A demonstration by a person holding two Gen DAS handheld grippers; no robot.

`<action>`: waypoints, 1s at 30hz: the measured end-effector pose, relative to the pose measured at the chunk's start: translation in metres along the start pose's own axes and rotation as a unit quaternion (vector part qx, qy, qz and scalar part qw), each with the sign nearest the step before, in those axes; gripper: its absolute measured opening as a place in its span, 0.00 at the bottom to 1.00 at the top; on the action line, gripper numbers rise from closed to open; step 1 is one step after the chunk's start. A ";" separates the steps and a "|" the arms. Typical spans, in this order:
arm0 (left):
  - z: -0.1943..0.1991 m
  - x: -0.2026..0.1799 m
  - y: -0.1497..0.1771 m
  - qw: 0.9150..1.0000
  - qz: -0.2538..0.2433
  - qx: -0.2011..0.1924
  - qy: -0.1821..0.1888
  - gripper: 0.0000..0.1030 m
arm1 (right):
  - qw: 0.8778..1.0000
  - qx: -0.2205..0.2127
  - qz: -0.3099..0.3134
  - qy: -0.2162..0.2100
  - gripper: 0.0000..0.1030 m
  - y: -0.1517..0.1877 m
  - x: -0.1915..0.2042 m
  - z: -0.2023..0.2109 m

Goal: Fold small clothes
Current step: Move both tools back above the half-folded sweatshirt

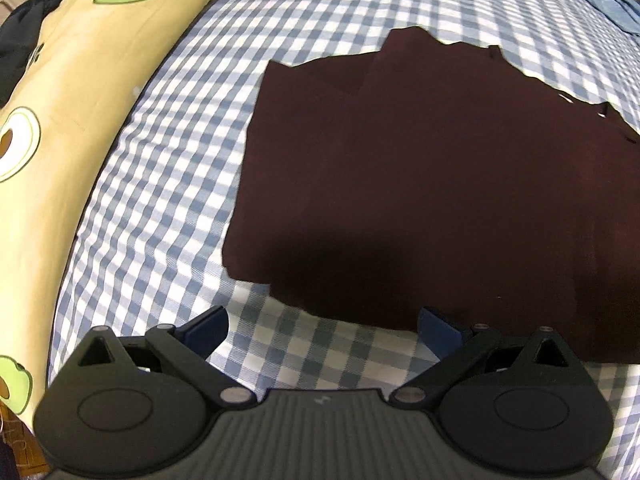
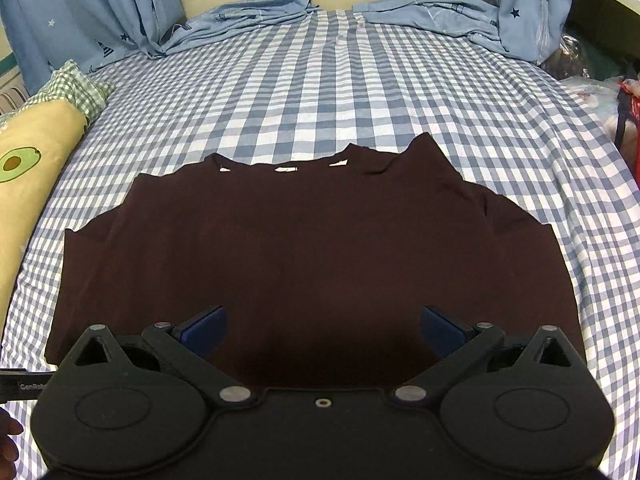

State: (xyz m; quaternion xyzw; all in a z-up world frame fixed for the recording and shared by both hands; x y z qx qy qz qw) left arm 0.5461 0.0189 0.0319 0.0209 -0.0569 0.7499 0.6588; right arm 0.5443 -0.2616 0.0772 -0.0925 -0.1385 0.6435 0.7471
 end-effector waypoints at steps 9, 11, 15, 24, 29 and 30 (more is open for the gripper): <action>-0.010 0.011 -0.006 1.000 0.015 0.011 -0.008 0.99 | 0.999 0.032 0.010 0.007 1.00 0.001 0.007 -0.025; -0.013 0.012 -0.007 1.000 0.019 0.014 -0.010 0.99 | 0.999 0.040 0.014 0.010 0.99 0.001 0.009 -0.033; -0.021 0.017 -0.009 0.999 0.025 0.022 -0.011 0.99 | 0.999 0.034 0.030 0.010 0.99 0.004 0.014 -0.045; -0.035 0.024 -0.015 0.999 0.036 0.036 -0.012 0.99 | 0.998 -0.008 0.056 0.012 0.99 0.010 0.018 -0.068; -0.041 0.024 -0.020 0.998 0.038 0.043 -0.012 0.99 | 0.998 -0.032 0.061 0.016 0.99 0.008 0.021 -0.078; -0.042 0.024 -0.021 0.998 0.038 0.044 -0.012 0.99 | 0.997 -0.036 0.061 0.019 0.99 0.007 0.022 -0.080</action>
Point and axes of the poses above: each gripper's, at about its wrist camera, not at the fingertips, and z roughly against the way its jaws point, x to its left, y to its underside, the point moved 1 cm from there along -z, roughly the way its jaws point, and after that the axes turned 11 degrees about x, right-handed, at the moved point
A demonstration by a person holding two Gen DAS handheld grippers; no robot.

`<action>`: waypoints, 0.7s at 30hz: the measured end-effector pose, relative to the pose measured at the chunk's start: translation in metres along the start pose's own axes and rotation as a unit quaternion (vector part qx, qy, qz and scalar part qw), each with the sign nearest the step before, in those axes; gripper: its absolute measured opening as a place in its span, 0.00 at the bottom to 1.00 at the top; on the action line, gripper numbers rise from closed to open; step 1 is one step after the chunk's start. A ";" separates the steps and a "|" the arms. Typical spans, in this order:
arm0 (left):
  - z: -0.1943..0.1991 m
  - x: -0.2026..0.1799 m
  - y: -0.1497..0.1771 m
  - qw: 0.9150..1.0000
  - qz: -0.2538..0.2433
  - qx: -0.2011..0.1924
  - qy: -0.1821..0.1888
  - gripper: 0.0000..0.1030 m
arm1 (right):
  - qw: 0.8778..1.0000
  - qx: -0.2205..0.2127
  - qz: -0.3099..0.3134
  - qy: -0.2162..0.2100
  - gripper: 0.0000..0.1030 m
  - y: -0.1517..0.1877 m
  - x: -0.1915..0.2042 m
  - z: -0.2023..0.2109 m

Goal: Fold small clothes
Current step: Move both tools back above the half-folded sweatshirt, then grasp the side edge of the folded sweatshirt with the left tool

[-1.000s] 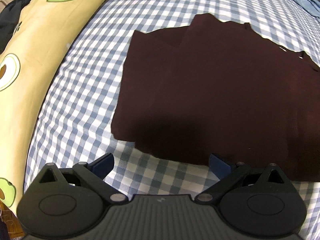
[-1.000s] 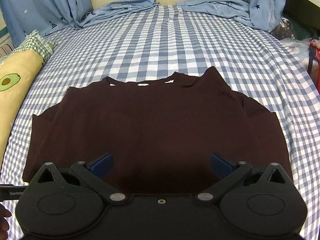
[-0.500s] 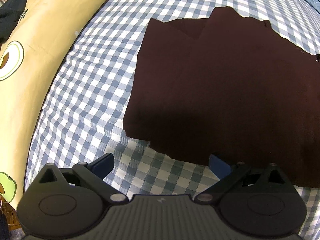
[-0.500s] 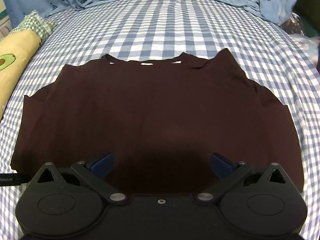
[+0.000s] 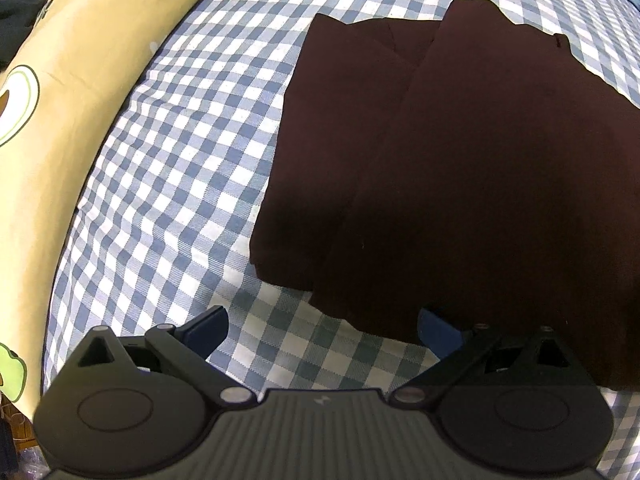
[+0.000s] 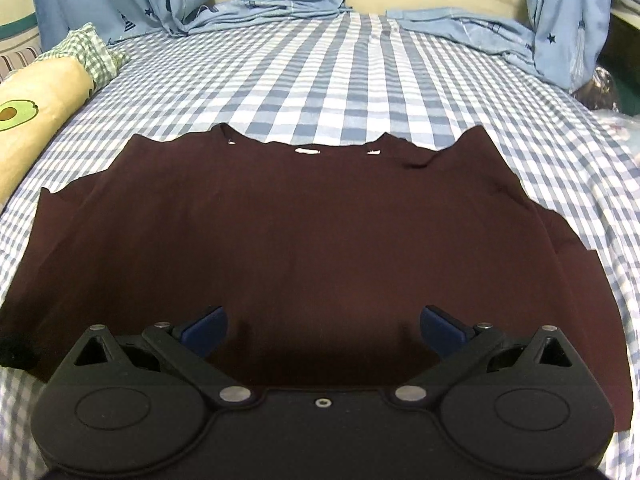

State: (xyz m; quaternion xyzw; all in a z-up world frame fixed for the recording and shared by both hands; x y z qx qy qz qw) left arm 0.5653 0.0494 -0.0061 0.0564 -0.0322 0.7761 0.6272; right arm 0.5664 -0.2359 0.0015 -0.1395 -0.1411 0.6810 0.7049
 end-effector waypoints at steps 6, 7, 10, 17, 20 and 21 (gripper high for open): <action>-0.005 0.001 -0.002 1.000 0.000 -0.009 0.016 0.99 | 0.999 0.004 -0.014 0.030 0.99 0.002 -0.004 -0.016; -0.005 0.003 -0.002 1.000 0.001 -0.014 0.022 0.99 | 0.999 0.008 -0.018 0.033 0.99 0.003 -0.006 -0.020; -0.004 0.011 0.001 0.998 0.005 -0.034 0.049 0.99 | 0.999 0.021 -0.014 0.040 0.99 0.010 -0.008 -0.030; -0.005 0.034 -0.007 0.994 0.015 -0.074 0.077 0.99 | 0.999 0.033 0.009 0.041 1.00 0.029 -0.009 -0.044; -0.008 0.039 -0.018 0.993 0.017 -0.078 0.083 0.99 | 0.999 0.031 0.000 0.037 1.00 0.031 -0.011 -0.046; -0.010 0.040 -0.022 0.993 0.017 -0.076 0.085 0.99 | 0.999 0.033 -0.004 0.034 1.00 0.031 -0.013 -0.047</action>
Point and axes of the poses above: each gripper's, at about its wrist camera, not at the fingertips, and z roughly against the way its jaws point, x to its left, y to its underside, the point moved 1 cm from there along -z, roughly the way its jaws point, and after that the axes turned 11 degrees about x, right-handed, at the moved point
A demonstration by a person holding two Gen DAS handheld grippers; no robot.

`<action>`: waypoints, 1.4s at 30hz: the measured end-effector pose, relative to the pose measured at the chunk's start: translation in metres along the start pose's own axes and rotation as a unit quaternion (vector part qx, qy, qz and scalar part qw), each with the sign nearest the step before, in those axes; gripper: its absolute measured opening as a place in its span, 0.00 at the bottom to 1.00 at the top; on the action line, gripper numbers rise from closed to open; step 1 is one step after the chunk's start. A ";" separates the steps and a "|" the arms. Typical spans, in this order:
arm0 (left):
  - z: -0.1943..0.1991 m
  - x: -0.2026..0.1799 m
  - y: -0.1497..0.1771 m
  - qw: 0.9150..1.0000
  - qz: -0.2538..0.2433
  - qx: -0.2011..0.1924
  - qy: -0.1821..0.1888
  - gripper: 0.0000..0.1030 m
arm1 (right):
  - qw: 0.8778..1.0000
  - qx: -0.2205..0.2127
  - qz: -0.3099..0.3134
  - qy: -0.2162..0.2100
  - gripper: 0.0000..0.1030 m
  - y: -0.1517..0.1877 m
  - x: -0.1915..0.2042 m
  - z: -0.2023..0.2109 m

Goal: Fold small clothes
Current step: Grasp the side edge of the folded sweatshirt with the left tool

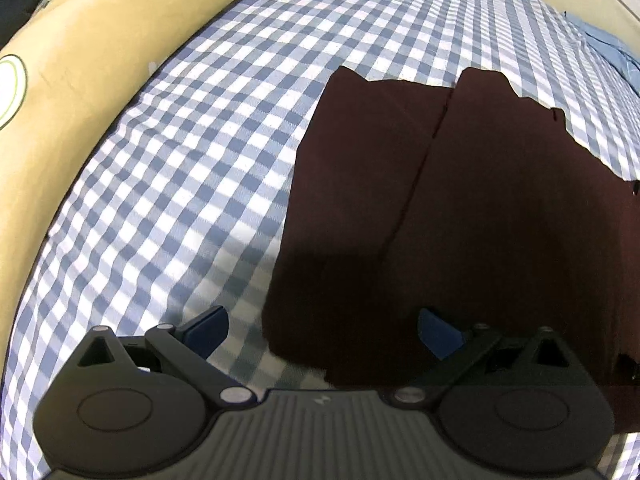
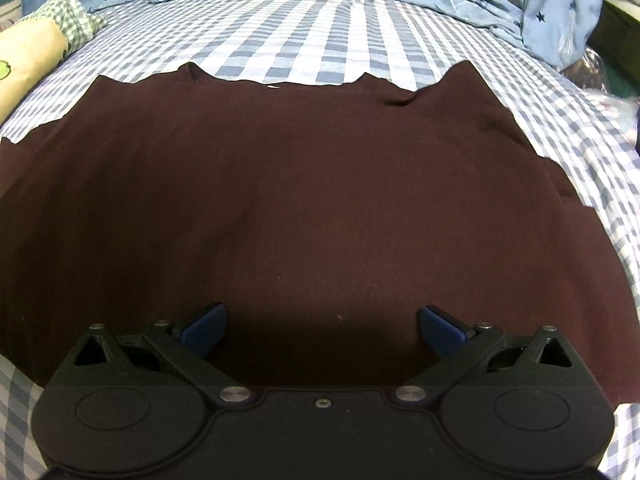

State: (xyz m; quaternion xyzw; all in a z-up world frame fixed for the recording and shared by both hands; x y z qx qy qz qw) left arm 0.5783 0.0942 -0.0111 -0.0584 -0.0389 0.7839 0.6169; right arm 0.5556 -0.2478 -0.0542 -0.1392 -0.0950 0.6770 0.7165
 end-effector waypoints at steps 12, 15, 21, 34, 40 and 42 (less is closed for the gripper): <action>-0.030 0.003 -0.008 0.999 -0.015 0.021 0.027 1.00 | 1.000 0.004 -0.001 -0.001 1.00 0.000 0.000 -0.001; -0.033 0.005 -0.010 0.999 -0.007 0.017 0.031 1.00 | 1.000 0.003 0.000 0.000 1.00 0.000 0.001 -0.002; -0.034 0.008 -0.012 0.999 0.007 -0.007 0.043 0.96 | 1.000 0.003 0.003 0.001 1.00 0.001 0.001 -0.002; -0.027 -0.001 -0.028 0.997 -0.054 -0.041 0.037 0.79 | 1.000 0.004 0.006 0.003 1.00 0.001 0.002 -0.002; -0.014 -0.022 -0.021 0.995 -0.079 -0.048 0.024 0.41 | 1.000 0.005 0.005 0.004 1.00 0.000 0.003 -0.002; -0.008 -0.031 -0.020 0.995 -0.087 -0.054 -0.002 0.10 | 1.000 0.006 0.005 0.004 1.00 -0.001 0.003 -0.001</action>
Point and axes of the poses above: each gripper's, at about its wrist camera, not at the fingertips, and z roughly against the way its jaws point, x to its left, y to its underside, the point moved 1 cm from there along -z, roughly the way its jaws point, and after that the axes turned 11 degrees about x, right-handed, at the moved point
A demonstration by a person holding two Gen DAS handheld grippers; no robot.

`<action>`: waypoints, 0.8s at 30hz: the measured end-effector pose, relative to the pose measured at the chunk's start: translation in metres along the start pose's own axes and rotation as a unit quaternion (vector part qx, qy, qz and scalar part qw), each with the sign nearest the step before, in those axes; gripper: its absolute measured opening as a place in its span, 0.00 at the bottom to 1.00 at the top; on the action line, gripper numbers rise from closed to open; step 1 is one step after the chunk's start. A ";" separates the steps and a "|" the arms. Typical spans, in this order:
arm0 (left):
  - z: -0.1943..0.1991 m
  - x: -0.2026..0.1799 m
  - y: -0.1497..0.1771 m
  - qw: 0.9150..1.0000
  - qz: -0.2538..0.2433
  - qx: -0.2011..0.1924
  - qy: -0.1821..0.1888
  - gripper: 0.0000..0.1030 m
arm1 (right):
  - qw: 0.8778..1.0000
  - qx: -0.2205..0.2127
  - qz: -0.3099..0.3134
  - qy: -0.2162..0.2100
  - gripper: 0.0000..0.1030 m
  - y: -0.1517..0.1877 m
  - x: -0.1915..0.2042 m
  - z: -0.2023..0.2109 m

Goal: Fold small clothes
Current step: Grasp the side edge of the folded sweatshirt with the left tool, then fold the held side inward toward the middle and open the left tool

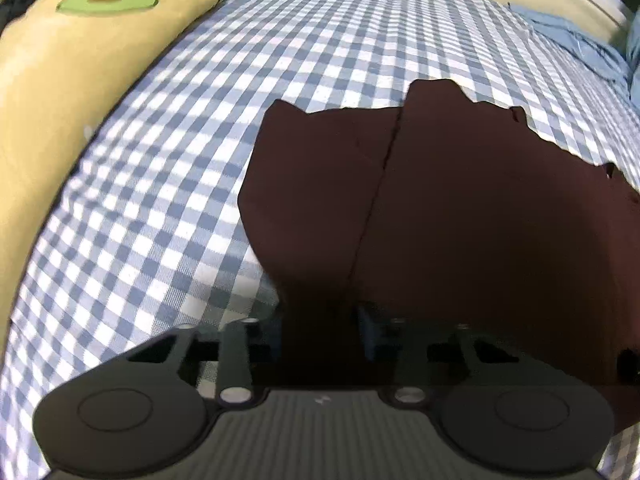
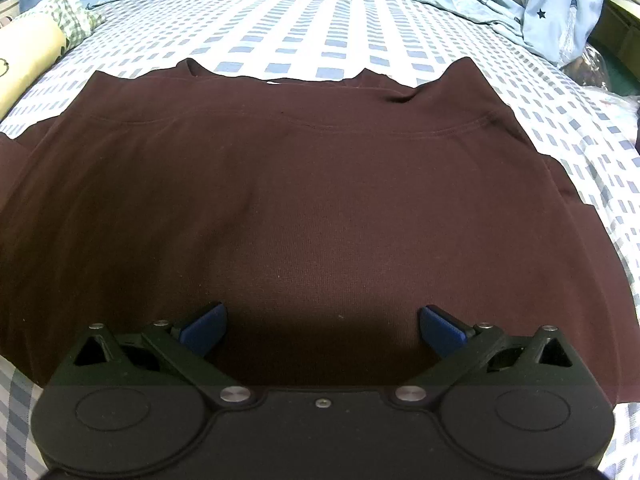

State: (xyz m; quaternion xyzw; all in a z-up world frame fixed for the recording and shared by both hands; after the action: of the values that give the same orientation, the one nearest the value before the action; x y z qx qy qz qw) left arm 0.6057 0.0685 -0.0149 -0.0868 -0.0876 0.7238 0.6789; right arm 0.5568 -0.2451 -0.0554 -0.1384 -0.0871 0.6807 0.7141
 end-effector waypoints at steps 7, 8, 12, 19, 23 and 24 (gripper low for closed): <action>0.028 -0.018 -0.009 0.999 0.015 -0.006 -0.041 0.02 | 1.000 0.000 0.013 0.001 1.00 0.004 -0.001 0.009; 0.035 -0.022 -0.009 0.999 0.012 -0.012 -0.039 0.02 | 1.000 -0.002 0.012 0.000 1.00 0.006 -0.002 0.011; 0.064 -0.040 -0.007 0.999 -0.007 -0.040 -0.027 0.02 | 1.000 -0.012 0.007 -0.006 1.00 0.015 -0.013 0.021; 0.112 -0.111 -0.007 0.995 -0.049 -0.085 -0.002 0.02 | 0.999 -0.032 -0.006 -0.010 1.00 0.034 -0.050 0.038; 0.127 -0.170 -0.001 0.991 -0.088 -0.100 0.023 0.01 | 0.999 -0.039 -0.016 -0.011 1.00 0.041 -0.078 0.044; 0.131 -0.189 0.003 0.989 -0.102 -0.104 0.032 0.01 | 0.999 -0.041 -0.017 -0.011 1.00 0.043 -0.086 0.046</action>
State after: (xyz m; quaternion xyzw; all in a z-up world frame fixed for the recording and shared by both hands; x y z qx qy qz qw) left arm 0.5827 -0.1215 0.1129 -0.1703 -0.1488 0.6347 0.7390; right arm 0.4968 -0.3255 -0.0201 -0.1585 -0.1250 0.6655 0.7186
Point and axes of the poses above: each gripper's, at about its wrist camera, not at the fingertips, and z roughly against the way its jaws point, x to its left, y to its underside, the point moved 1 cm from there along -z, roughly the way its jaws point, and after that the axes turned 11 degrees about x, right-handed, at the moved point
